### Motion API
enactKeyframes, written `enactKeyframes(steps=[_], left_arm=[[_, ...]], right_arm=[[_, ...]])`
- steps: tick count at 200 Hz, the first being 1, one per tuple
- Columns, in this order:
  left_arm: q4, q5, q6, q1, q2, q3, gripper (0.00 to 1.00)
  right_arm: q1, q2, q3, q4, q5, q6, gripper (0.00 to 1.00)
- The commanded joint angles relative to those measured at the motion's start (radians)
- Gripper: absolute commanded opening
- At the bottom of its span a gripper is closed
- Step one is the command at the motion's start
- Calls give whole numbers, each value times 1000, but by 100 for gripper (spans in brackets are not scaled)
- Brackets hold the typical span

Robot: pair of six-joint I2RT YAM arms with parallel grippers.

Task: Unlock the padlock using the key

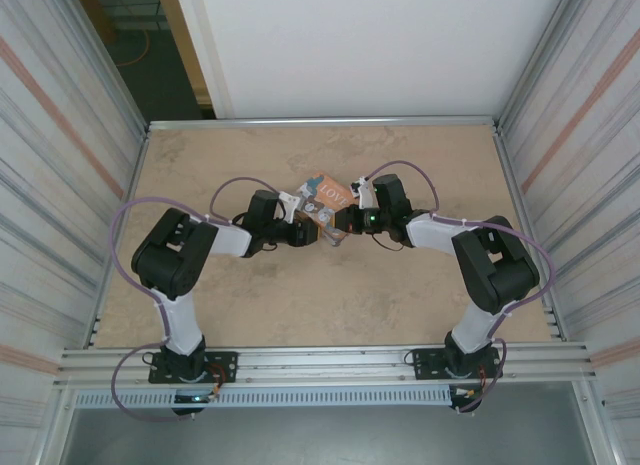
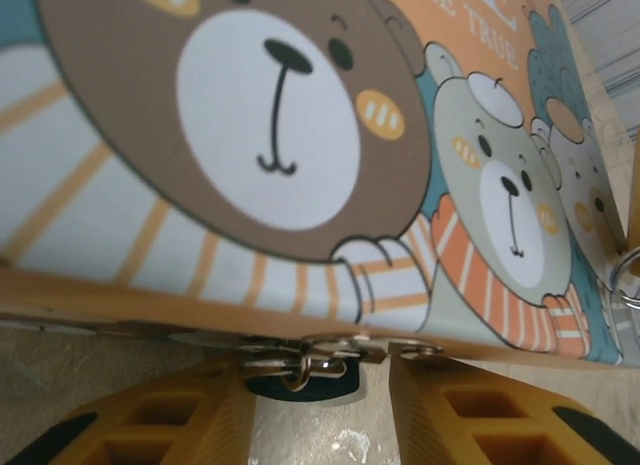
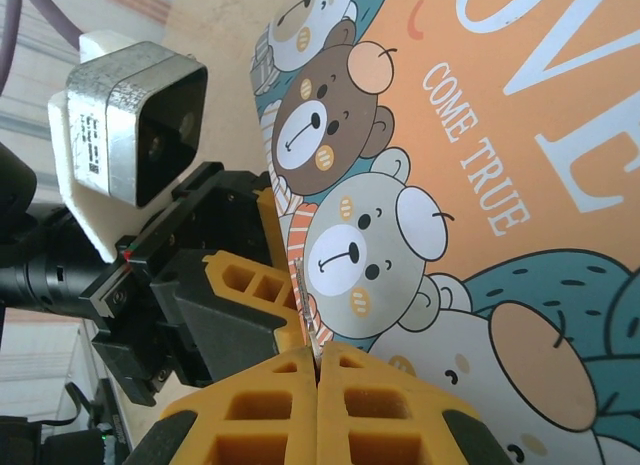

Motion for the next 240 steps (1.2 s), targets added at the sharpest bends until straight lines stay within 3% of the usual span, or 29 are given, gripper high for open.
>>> enactKeyframes(steps=[1,88,148,204,240], left_arm=[[13,-12,-23,-13,13,29,38],[79,-8,-139,-14,-34,-16,26],[-36,43,-283,-31,-132,-41,19],[-201,84,-368,-60,-228,-10,17],[-256,97,-416,-69,-262,10,15]], right_arm=[[18,2,6,-44,17,-13,0],[15,-78,32,-65,13,-42,0],[10,-245,-11,-154,54,-154,0],[105,-416,-86,-308,206,-323,0],[176,-518,-173,-316,305,-369,0]])
